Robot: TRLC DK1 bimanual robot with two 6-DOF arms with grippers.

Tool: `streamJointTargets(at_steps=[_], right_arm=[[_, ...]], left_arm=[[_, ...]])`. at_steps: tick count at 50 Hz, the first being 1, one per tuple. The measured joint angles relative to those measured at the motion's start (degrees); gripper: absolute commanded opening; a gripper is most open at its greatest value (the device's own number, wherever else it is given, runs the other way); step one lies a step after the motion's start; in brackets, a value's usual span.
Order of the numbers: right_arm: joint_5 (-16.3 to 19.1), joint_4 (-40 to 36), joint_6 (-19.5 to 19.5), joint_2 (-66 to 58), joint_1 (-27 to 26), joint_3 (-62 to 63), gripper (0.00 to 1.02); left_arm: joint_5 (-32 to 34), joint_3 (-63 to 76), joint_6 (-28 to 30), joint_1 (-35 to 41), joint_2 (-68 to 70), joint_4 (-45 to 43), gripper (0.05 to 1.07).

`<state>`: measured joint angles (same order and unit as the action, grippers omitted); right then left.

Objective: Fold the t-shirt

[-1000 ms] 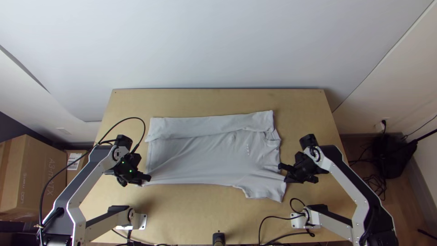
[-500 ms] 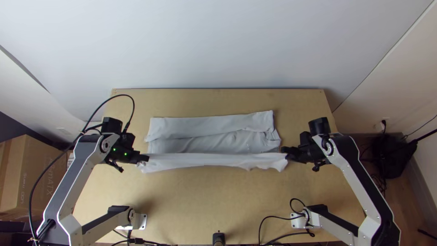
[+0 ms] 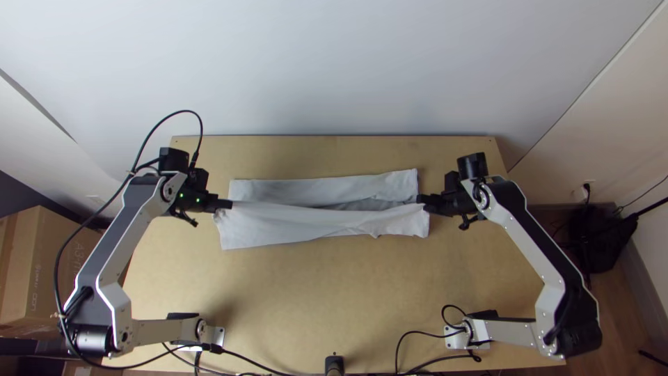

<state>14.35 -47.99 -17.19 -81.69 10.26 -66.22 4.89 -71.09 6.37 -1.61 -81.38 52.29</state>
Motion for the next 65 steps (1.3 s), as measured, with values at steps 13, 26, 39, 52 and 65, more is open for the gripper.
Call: streamJointTargets(at_steps=[13, 26, 39, 52, 65], right_arm=[[0.0, 1.92, 0.59, -11.26, 0.24, -9.7, 0.02], [-0.72, 2.47, 0.74, -20.96, 1.4, -18.21, 0.02], [-4.17, 6.32, -0.92, -31.12, 2.49, -24.63, 0.97], [-7.13, 15.87, -6.1, -29.64, 1.2, -23.19, 0.97], [6.36, 16.0, -11.28, -16.94, -4.2, -16.17, 0.97]], left_arm=[[-0.48, -6.1, -0.37, -0.07, -8.59, -2.25, 0.08], [-0.66, -9.03, -2.14, -0.33, -17.44, -7.74, 0.08], [-0.63, -9.92, -4.96, -0.33, -25.18, -12.96, 1.03], [5.29, -9.92, -6.21, -2.38, -23.93, -13.88, 1.03], [19.98, -9.44, -6.8, -12.87, -19.52, -12.66, 1.03]])
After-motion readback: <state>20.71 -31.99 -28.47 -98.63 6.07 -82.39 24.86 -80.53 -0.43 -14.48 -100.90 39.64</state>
